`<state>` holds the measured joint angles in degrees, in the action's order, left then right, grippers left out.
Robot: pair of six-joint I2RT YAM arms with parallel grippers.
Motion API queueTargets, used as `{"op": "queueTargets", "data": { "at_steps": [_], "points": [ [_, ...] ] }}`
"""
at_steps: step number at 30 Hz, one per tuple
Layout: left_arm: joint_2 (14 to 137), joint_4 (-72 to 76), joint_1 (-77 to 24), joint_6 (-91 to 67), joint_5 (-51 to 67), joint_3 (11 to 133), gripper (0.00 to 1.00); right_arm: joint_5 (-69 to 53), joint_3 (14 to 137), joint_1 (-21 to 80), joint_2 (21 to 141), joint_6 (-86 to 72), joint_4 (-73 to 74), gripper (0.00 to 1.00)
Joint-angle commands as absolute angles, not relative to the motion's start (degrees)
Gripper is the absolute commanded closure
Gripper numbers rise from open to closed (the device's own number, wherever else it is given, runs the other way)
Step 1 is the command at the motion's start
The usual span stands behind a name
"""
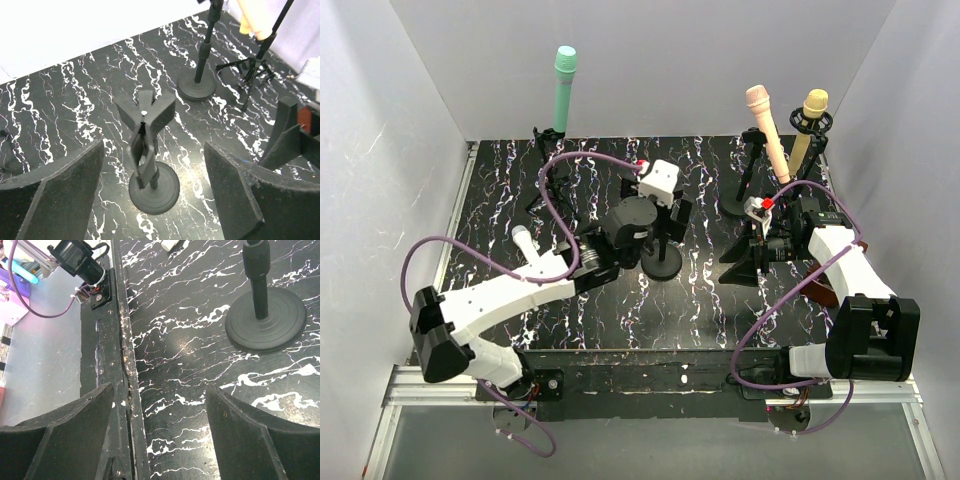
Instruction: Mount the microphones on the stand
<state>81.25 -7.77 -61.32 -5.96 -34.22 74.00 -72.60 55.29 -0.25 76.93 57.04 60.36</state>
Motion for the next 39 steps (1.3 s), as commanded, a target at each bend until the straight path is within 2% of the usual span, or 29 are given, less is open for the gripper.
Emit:
{"op": "queueTargets", "data": {
  "at_steps": [1, 4, 7, 9, 10, 11, 13, 15, 17, 27, 33, 36, 37, 39],
  "points": [
    [71.99, -9.92, -60.21, -3.96, -32.09, 74.80, 0.17, -72.60, 56.69, -0.09, 77.08, 58.18, 61.52, 0.19],
    [66.90, -13.78, -57.40, -4.22, -26.74, 75.06, 0.11, -72.51, 56.60, -0.09, 77.08, 58.18, 61.44, 0.19],
    [63.38, -18.88, -52.31, -6.14, -21.46, 75.15, 0.12, -72.25, 56.69, -0.09, 77.34, 58.18, 61.35, 0.19],
    [62.06, -21.70, -49.06, -7.29, -20.13, 74.19, 0.16, -72.16, 56.60, -0.09, 77.43, 58.10, 61.35, 0.20],
    [61.70, -23.10, -47.82, -7.56, -20.21, 73.40, 0.22, -72.07, 56.69, -0.17, 77.52, 58.18, 61.35, 0.20],
    [61.96, -24.68, -46.42, -7.91, -20.30, 72.69, 0.35, -72.07, 56.60, -0.09, 77.52, 58.10, 61.35, 0.20],
    [63.54, -27.85, -43.35, -8.96, -18.29, 72.16, 0.72, -71.98, 56.51, -0.09, 77.61, 58.18, 61.35, 0.20],
    [65.21, -27.95, -40.79, -9.84, -12.33, 71.46, 0.92, -71.81, 56.43, -0.09, 77.69, 58.18, 61.26, 0.19],
    [66.53, -25.59, -39.38, -10.98, -6.36, 70.58, 1.00, -71.63, 56.43, -0.09, 77.70, 58.10, 61.08, 0.20],
    [70.93, -14.25, -38.85, -11.16, 8.42, 69.88, 1.00, -70.75, 56.34, -0.09, 78.22, 58.10, 60.91, 0.20],
    [71.54, -11.26, -38.85, -11.25, 13.09, 68.82, 1.00, -70.66, 56.60, -0.17, 78.57, 58.10, 61.17, 0.20],
    [72.94, -6.00, -39.02, -13.53, 21.58, 67.77, 1.00, -70.84, 56.60, -0.17, 78.84, 58.10, 61.26, 0.20],
    [73.99, -3.71, -39.02, -14.58, 27.36, 67.50, 0.95, -70.75, 56.69, -0.09, 78.92, 58.18, 61.35, 0.20],
    [76.36, -0.45, -39.90, -16.87, 33.89, 67.59, 0.62, -70.66, 56.60, -0.09, 78.93, 58.27, 61.52, 0.20]
  ]
}}
